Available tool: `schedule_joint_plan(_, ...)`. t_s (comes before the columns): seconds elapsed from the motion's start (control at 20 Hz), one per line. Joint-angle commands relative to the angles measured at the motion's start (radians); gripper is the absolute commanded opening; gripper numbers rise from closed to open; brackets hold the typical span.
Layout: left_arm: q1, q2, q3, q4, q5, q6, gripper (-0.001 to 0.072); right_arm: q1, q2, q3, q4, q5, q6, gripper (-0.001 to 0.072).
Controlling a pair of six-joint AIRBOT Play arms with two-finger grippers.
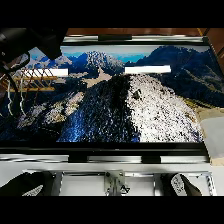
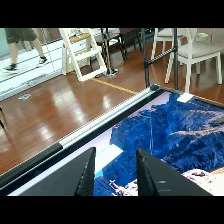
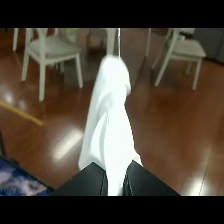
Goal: Fold the shirts.
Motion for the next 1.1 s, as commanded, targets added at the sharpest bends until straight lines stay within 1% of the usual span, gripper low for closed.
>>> schedule_joint_plan(0.0,0.001,0.001,0.000,0.000,-0.014,0.001,0.0332,-0.027,-0.001,0.000,0.006,-0.110,-0.008,0.0077)
schedule_joint_plan(0.1,0.001,0.001,0.000,0.000,-0.014,0.001,0.0332,-0.027,-0.001,0.000,0.004,-0.200,-0.039,0.0077)
schedule_joint_plan(0.25,0.001,0.001,0.000,0.000,-0.014,0.001,0.0332,-0.027,-0.001,0.000,0.007,-0.388,-0.048,0.0077)
schedule_joint_plan(0.35,0.001,0.001,0.000,0.000,-0.014,0.001,0.0331,-0.027,-0.001,0.000,0.004,-0.501,-0.078,0.0077)
schedule_joint_plan(0.45,0.001,0.001,0.000,0.000,-0.014,0.001,0.0332,-0.027,-0.005,0.000,0.003,-0.572,-0.116,0.0078)
schedule_joint_plan(0.6,0.001,0.001,0.000,0.000,-0.014,0.001,0.0332,-0.027,-0.008,0.000,0.007,-0.647,-0.122,0.0078)
schedule_joint_plan(0.75,0.001,0.001,0.000,0.000,-0.014,-0.001,0.0331,-0.027,-0.010,0.000,0.002,-0.731,-0.173,0.0078)
schedule_joint_plan(0.85,0.008,0.001,0.000,0.000,-0.014,-0.002,0.0332,-0.028,-0.022,0.000,-0.025,-0.739,-0.203,0.0078)
schedule_joint_plan(1.05,0.013,0.001,0.000,0.000,-0.014,-0.002,0.0332,-0.033,-0.057,0.000,-0.132,-0.714,-0.201,0.0078)
